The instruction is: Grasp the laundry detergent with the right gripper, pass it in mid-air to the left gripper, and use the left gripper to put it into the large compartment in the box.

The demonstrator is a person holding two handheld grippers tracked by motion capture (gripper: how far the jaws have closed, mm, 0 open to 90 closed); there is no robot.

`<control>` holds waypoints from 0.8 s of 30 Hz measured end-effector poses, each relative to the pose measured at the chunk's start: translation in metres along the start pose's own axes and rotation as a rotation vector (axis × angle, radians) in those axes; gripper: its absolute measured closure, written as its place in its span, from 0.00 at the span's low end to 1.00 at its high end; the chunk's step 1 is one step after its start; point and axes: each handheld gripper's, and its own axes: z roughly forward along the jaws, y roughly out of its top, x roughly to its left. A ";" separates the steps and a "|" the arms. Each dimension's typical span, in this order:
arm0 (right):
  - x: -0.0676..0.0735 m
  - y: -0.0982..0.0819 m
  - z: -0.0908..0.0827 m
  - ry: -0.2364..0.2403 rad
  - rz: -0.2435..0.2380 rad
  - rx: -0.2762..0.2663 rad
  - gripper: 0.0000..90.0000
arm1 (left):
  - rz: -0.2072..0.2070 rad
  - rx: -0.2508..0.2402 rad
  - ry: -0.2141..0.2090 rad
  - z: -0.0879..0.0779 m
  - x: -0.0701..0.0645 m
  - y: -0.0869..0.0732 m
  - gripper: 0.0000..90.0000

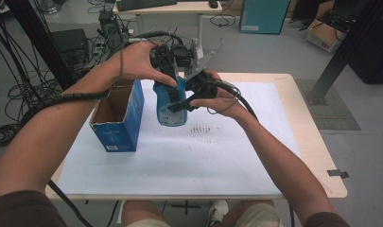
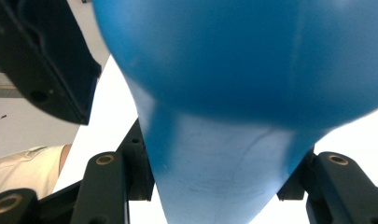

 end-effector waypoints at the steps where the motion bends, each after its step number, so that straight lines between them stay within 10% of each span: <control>1: 0.000 0.000 0.000 0.000 0.000 0.000 0.49 | 0.000 0.000 0.000 0.000 0.000 0.000 0.06; 24: 0.005 0.002 -0.003 -0.007 0.051 0.038 0.49 | -0.008 -0.001 0.007 -0.002 -0.001 -0.004 0.06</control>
